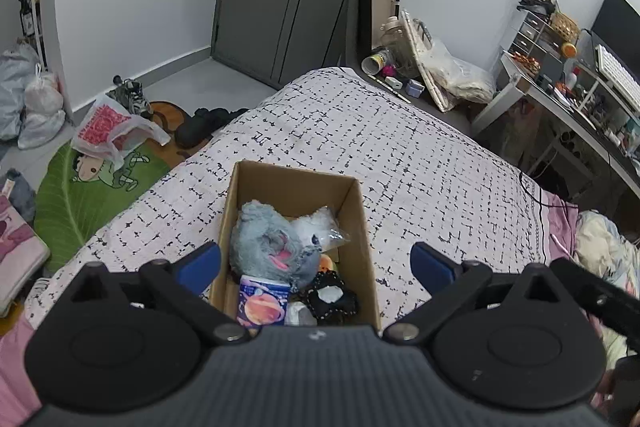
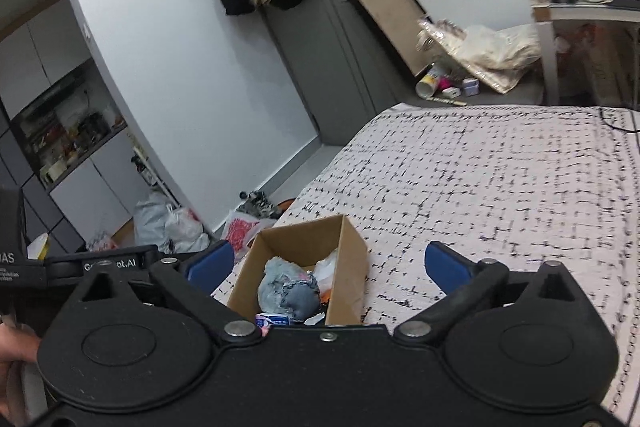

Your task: Organize soft objects

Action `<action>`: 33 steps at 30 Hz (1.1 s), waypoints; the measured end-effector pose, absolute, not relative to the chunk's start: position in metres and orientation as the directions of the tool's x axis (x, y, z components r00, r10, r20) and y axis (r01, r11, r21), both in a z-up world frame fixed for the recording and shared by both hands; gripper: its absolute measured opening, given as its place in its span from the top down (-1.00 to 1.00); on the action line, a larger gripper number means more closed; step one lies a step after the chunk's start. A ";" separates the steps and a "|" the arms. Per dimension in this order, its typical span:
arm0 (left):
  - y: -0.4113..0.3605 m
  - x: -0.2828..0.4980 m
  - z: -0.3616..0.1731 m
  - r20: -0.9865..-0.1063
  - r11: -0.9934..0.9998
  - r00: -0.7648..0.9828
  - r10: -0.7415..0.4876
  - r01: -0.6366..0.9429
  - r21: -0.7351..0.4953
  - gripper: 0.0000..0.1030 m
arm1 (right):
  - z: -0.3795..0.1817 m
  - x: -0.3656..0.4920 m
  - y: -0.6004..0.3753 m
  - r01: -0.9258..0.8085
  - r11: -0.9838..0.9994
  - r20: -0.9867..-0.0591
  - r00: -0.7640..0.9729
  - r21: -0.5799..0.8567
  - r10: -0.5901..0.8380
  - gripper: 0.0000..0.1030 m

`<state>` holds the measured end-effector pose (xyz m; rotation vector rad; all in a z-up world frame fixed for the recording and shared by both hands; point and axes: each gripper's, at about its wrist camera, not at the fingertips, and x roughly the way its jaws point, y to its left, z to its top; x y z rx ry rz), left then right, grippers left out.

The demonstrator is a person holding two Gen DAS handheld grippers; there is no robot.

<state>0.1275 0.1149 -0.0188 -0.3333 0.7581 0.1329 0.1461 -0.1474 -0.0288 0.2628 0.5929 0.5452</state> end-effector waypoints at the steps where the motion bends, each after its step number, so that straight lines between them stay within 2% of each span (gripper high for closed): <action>1: 0.112 0.125 -0.017 -0.691 0.941 0.723 -0.003 -0.233 -0.247 -0.95 | -0.027 0.143 -0.152 -0.402 0.830 -0.455 0.700 0.387 0.551 -1.00; 10: 0.089 0.102 0.007 -0.665 0.952 0.747 -0.001 -0.203 -0.229 -0.96 | -0.014 0.117 -0.185 -0.337 0.883 -0.475 0.749 0.328 0.462 -1.00; 33: 0.027 0.023 0.061 -0.583 0.990 0.813 -0.010 -0.075 -0.122 -0.96 | 0.019 0.039 -0.237 -0.319 0.910 -0.511 0.753 0.265 0.413 -1.00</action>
